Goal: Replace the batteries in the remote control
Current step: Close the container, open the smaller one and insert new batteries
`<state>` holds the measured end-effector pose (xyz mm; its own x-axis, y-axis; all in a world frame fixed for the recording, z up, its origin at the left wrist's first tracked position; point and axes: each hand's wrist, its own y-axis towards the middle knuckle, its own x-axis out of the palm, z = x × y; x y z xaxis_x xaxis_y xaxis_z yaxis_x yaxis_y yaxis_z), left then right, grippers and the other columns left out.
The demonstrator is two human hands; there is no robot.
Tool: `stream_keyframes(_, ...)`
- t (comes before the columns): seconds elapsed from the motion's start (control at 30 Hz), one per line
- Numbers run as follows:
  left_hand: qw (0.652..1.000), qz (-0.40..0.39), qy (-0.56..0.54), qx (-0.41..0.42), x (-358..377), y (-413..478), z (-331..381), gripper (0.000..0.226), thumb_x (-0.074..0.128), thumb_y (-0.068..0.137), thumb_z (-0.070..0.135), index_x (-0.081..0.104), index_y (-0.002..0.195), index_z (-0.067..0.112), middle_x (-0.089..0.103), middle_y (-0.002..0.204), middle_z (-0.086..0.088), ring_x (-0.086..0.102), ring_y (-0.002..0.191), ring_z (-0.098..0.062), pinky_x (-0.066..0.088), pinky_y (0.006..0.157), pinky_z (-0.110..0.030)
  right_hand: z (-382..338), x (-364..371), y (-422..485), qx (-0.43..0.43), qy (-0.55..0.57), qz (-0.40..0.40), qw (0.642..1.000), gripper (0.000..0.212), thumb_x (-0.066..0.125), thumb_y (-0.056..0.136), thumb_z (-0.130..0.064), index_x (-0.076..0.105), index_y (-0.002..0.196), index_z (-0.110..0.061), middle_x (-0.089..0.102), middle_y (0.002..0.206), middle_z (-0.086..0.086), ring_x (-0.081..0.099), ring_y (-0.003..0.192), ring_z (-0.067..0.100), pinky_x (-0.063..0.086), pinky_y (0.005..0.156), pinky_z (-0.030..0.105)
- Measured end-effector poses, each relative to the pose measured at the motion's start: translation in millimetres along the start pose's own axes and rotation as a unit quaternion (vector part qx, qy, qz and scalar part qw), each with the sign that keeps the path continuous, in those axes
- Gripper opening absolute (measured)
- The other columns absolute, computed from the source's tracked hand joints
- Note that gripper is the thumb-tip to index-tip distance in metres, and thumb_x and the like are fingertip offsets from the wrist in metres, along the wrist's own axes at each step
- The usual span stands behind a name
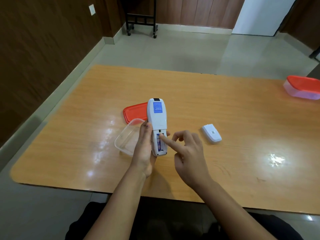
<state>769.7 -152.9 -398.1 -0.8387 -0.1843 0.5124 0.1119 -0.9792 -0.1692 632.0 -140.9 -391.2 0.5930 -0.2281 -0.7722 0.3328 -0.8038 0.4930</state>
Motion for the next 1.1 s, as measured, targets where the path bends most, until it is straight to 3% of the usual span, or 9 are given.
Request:
stream_keyframes(0.13, 0.995, 0.059, -0.059, 0.062, -19.9, 7.7, 25.7, 0.031, 0.049, 0.093, 0.046, 0.052, 0.113, 0.022, 0.07, 0.083, -0.001, 0.064, 0.076, -0.019, 0.051, 0.072, -0.036, 5.2, -6.8, 9.0, 0.082, 0.151, 0.059, 0.983, 0.057, 0.044, 0.077, 0.002, 0.064, 0.121, -0.028, 0.05, 0.095, -0.008, 0.051, 0.094, 0.014, 0.037, 0.084, 0.017)
stream_keyframes(0.23, 0.978, 0.157, -0.078, 0.113, -44.3, 11.7, 44.3, 0.027, 0.044, 0.096, 0.042, 0.052, 0.114, 0.023, 0.068, 0.083, 0.002, 0.064, 0.071, -0.014, 0.05, 0.07, -0.032, 3.1, -0.1, 20.9, 0.123, 0.161, -0.017, 0.979, 0.035, 0.05, 0.087, -0.008, 0.07, 0.107, -0.03, 0.056, 0.092, -0.013, 0.053, 0.095, 0.011, 0.037, 0.079, 0.019)
stream_keyframes(0.47, 0.968, 0.215, -0.038, 0.122, -52.5, 8.3, 55.3, 0.02, 0.038, 0.1, 0.035, 0.056, 0.1, 0.027, 0.071, 0.065, 0.008, 0.064, 0.058, -0.006, 0.048, 0.064, -0.029, -48.0, 39.7, 92.5, 0.072, -0.09, -0.301, 0.947, 0.039, 0.057, 0.086, -0.042, 0.059, 0.122, -0.027, 0.061, 0.119, 0.0, 0.053, 0.115, 0.022, 0.044, 0.085, 0.033)
stream_keyframes(0.57, 0.969, 0.216, -0.049, 0.106, -52.5, 7.4, 55.5, 0.02, 0.04, 0.099, 0.036, 0.059, 0.096, 0.03, 0.069, 0.081, 0.0, 0.063, 0.068, -0.012, 0.049, 0.068, -0.031, -64.3, 58.4, 106.5, 0.073, -0.209, -0.382, 0.897, 0.051, 0.066, 0.076, -0.052, 0.06, 0.117, -0.022, 0.063, 0.111, 0.0, 0.059, 0.105, 0.021, 0.044, 0.075, 0.031)
stream_keyframes(0.73, 0.97, 0.219, -0.048, 0.096, -51.3, 4.7, 58.7, 0.021, 0.04, 0.099, 0.037, 0.059, 0.101, 0.03, 0.067, 0.09, -0.003, 0.063, 0.075, -0.015, 0.049, 0.069, -0.031, -64.2, 63.1, 105.4, 0.094, -0.164, -0.355, 0.916, 0.039, 0.07, 0.073, -0.041, 0.065, 0.106, -0.02, 0.066, 0.105, -0.001, 0.063, 0.098, 0.019, 0.043, 0.068, 0.027)
stream_keyframes(0.83, 0.972, 0.209, -0.053, 0.094, -51.8, 3.3, 57.9, 0.021, 0.038, 0.099, 0.038, 0.058, 0.102, 0.032, 0.068, 0.093, -0.004, 0.064, 0.078, -0.017, 0.048, 0.072, -0.032, -46.5, 46.7, 97.1, 0.186, 0.079, -0.265, 0.943, 0.037, 0.076, 0.071, -0.032, 0.069, 0.105, -0.02, 0.069, 0.103, -0.003, 0.064, 0.09, 0.012, 0.048, 0.069, 0.025)
stream_keyframes(0.93, 0.974, 0.195, -0.07, 0.091, -50.4, 3.0, 54.6, 0.021, 0.04, 0.098, 0.039, 0.06, 0.101, 0.033, 0.071, 0.088, 0.002, 0.064, 0.08, -0.017, 0.049, 0.077, -0.035, -27.6, 16.5, 81.1, 0.366, 0.483, -0.197, 0.771, 0.036, 0.074, 0.074, 0.002, 0.068, 0.109, -0.007, 0.069, 0.107, 0.012, 0.069, 0.086, 0.016, 0.058, 0.077, 0.024)
stream_keyframes(1.0, 0.979, 0.171, -0.07, 0.086, -46.0, 2.7, 51.8, 0.022, 0.04, 0.098, 0.039, 0.06, 0.105, 0.032, 0.072, 0.084, 0.006, 0.065, 0.082, -0.016, 0.05, 0.075, -0.034, -17.9, -1.7, 66.0, 0.421, 0.585, -0.173, 0.671, 0.039, 0.066, 0.075, 0.014, 0.065, 0.11, -0.004, 0.07, 0.105, 0.013, 0.071, 0.085, 0.02, 0.059, 0.079, 0.026)
stream_keyframes(1.1, 0.987, 0.132, -0.069, 0.065, -36.9, 2.3, 45.7, 0.025, 0.042, 0.098, 0.038, 0.058, 0.112, 0.026, 0.072, 0.091, 0.004, 0.066, 0.086, -0.014, 0.051, 0.08, -0.033, -11.0, -19.9, 44.0, 0.423, 0.612, -0.14, 0.654, 0.039, 0.063, 0.074, 0.018, 0.065, 0.106, -0.004, 0.073, 0.096, 0.012, 0.072, 0.081, 0.017, 0.059, 0.079, 0.025)
